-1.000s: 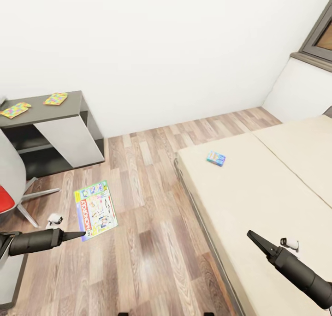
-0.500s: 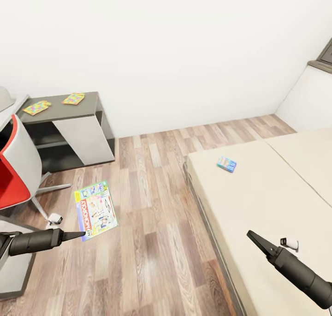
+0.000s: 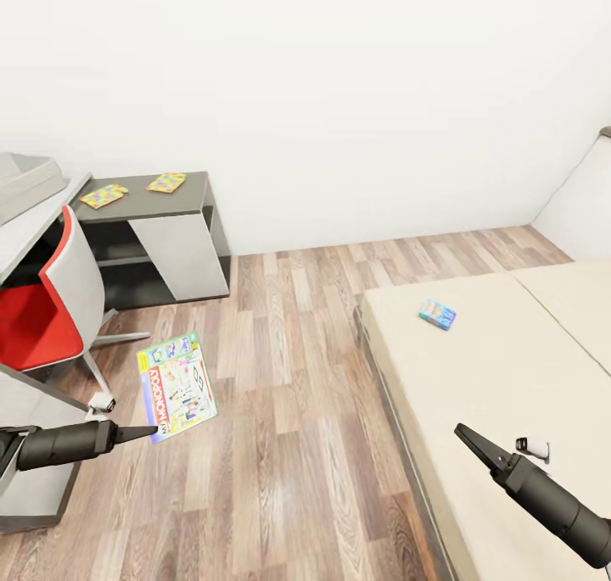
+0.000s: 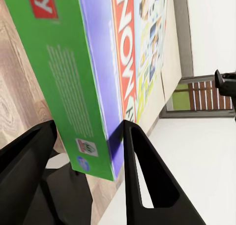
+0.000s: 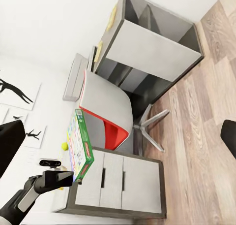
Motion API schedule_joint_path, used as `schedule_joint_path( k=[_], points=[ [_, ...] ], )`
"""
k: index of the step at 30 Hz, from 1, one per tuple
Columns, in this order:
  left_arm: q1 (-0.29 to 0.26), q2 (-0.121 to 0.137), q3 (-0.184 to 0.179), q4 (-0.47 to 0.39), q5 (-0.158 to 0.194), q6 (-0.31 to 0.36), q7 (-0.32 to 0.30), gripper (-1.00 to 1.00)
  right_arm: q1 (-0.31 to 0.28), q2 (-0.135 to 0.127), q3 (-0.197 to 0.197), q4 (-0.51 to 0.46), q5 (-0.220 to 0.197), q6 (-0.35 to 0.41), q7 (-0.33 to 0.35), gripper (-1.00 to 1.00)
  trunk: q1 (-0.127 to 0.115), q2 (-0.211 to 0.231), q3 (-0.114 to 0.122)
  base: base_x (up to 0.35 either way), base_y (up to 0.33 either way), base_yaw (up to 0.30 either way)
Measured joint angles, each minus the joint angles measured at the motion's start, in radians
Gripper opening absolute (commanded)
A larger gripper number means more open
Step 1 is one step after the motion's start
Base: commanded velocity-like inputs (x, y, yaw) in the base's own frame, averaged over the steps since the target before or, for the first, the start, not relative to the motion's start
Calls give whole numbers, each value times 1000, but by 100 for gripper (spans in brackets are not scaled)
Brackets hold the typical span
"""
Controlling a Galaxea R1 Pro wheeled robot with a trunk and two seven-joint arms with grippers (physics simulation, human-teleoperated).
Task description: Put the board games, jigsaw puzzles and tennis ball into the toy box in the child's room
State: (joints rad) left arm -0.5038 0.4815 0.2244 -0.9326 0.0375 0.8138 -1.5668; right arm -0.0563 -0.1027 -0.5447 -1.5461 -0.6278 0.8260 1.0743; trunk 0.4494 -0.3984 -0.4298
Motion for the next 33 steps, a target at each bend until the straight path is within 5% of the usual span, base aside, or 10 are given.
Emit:
schedule_joint_path(
  k=[33],
  points=[
    [0, -2, 2, 2, -5, 22, 0, -100, 0, 0, 1, 0, 0, 0, 0, 100, 0, 0, 47, 0, 0, 174]
  ],
)
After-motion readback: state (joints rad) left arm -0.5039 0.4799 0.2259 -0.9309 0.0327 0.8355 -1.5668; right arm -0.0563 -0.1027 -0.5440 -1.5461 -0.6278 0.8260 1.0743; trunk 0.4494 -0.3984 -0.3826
